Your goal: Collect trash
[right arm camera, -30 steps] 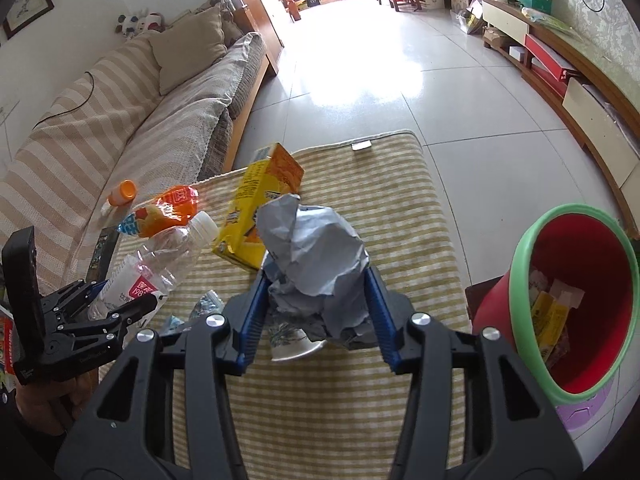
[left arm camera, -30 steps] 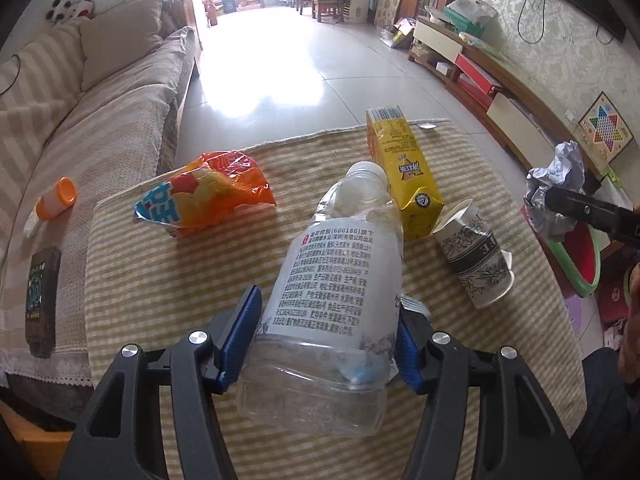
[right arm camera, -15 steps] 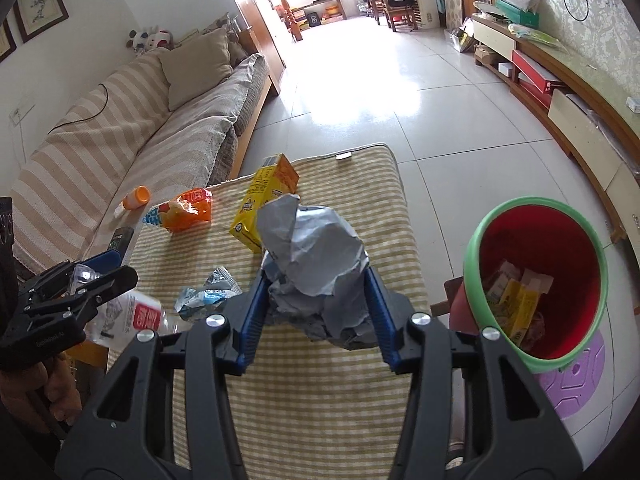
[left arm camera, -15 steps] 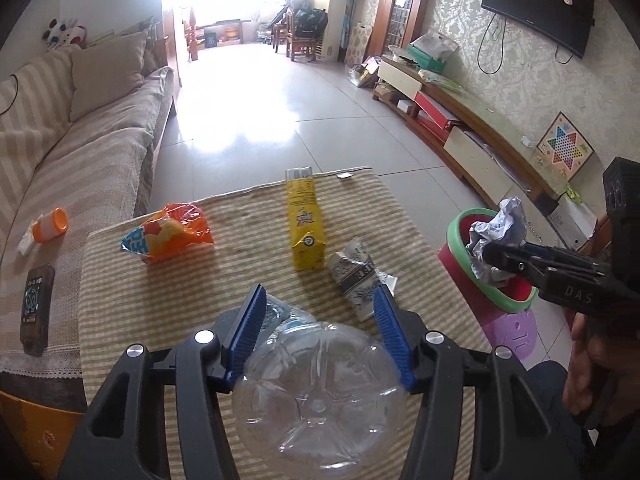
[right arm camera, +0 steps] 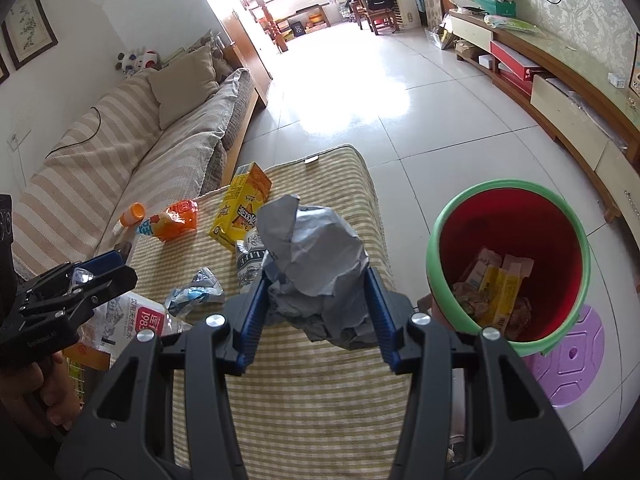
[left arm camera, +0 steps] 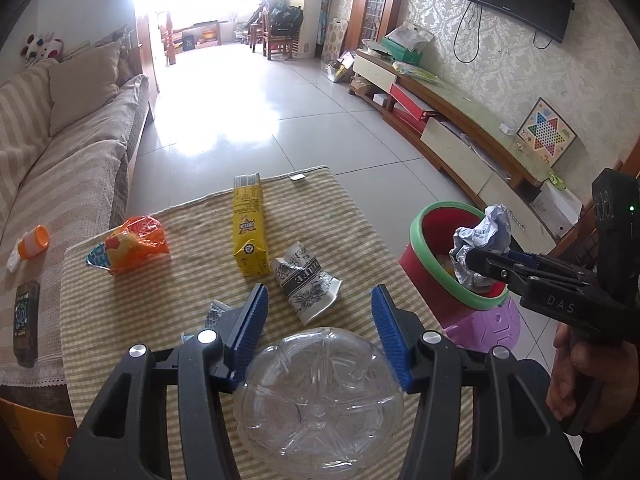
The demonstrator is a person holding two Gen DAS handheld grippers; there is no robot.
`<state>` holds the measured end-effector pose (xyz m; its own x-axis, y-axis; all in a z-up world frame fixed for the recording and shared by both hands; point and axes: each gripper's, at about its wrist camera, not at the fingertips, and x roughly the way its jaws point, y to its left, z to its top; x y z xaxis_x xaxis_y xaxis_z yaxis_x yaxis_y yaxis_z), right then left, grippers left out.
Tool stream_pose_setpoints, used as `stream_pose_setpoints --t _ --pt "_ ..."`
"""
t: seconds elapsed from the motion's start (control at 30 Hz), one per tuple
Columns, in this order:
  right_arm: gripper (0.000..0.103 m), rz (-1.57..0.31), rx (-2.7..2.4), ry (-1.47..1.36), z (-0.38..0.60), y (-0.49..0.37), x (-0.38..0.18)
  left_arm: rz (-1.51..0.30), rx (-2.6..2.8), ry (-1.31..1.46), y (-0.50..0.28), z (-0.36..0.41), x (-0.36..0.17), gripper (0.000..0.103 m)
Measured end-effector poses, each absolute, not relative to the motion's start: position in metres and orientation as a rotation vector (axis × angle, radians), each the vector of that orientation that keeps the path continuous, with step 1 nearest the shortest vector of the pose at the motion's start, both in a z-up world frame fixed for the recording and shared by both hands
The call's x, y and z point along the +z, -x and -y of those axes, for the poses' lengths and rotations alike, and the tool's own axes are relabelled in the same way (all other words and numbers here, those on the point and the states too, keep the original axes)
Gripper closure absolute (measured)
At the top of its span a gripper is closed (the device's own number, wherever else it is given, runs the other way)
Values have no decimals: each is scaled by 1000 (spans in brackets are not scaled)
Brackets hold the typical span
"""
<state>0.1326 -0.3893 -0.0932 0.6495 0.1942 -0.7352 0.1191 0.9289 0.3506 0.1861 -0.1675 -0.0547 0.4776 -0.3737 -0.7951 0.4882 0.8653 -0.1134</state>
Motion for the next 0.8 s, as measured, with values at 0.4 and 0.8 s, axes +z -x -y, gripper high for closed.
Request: stream_pose_setpoints --t 0.4,0.8 --pt "57 -880 30 -407 403 -126 -106 -1032 -554 -211 -175 172 -87 52" --pt "56 -877 55 -370 382 -128 -100 -1238 -582 -345 -122 111 -152 52"
